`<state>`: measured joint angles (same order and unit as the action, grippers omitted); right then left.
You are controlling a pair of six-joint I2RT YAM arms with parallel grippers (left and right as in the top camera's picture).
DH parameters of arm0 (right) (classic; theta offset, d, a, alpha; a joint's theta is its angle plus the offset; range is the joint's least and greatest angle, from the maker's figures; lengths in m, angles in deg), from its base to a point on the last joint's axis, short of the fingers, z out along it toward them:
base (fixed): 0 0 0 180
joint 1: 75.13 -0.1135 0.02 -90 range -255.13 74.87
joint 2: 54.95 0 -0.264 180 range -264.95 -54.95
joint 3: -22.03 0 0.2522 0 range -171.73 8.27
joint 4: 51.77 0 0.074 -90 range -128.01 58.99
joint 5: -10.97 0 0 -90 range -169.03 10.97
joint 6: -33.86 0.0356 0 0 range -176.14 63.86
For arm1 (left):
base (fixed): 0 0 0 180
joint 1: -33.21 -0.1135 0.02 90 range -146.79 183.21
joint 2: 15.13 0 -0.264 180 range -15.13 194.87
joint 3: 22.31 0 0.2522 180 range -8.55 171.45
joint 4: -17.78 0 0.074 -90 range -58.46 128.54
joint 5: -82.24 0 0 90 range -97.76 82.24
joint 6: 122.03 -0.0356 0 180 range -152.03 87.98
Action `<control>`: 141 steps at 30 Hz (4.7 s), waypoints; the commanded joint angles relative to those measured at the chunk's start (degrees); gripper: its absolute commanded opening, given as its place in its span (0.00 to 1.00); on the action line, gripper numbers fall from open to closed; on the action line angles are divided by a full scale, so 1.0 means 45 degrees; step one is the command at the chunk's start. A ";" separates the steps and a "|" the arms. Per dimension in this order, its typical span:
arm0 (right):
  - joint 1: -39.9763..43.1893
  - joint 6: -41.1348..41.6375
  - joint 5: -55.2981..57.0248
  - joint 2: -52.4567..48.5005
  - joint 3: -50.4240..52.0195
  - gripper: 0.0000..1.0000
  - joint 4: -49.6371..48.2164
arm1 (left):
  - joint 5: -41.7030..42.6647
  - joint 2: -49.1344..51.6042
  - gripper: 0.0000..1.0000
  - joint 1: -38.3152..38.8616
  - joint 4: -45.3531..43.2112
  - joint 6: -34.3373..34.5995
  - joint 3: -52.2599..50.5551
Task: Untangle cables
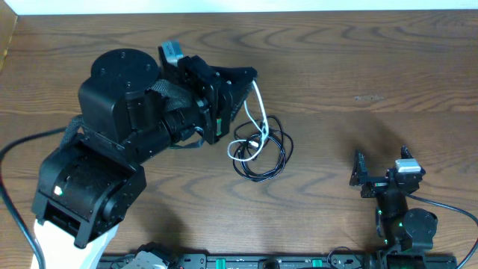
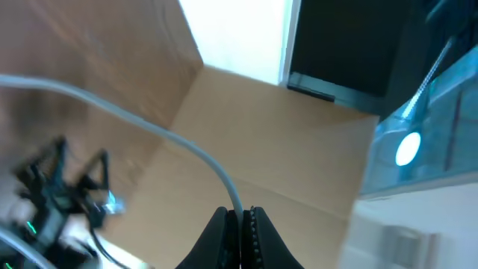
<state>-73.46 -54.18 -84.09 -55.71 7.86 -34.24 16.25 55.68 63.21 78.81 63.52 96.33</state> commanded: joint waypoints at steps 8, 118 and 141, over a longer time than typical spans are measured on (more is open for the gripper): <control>-0.0058 0.0024 0.0092 0.0010 0.0019 0.99 0.0058 | 0.1341 0.0869 0.08 0.0835 0.0690 0.0602 0.0185; -0.0058 0.0024 0.0092 0.0010 0.0019 0.99 0.0058 | -0.4809 0.8461 1.00 -1.0613 -0.3317 -1.9351 0.0374; -0.0058 0.0024 0.0092 0.0010 0.0019 0.99 0.0058 | 0.0189 0.8043 1.00 -0.4653 0.3900 -1.9331 -0.0869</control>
<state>-73.46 -54.18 -84.09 -55.82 7.86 -34.24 15.12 91.26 38.29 94.11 -19.03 94.71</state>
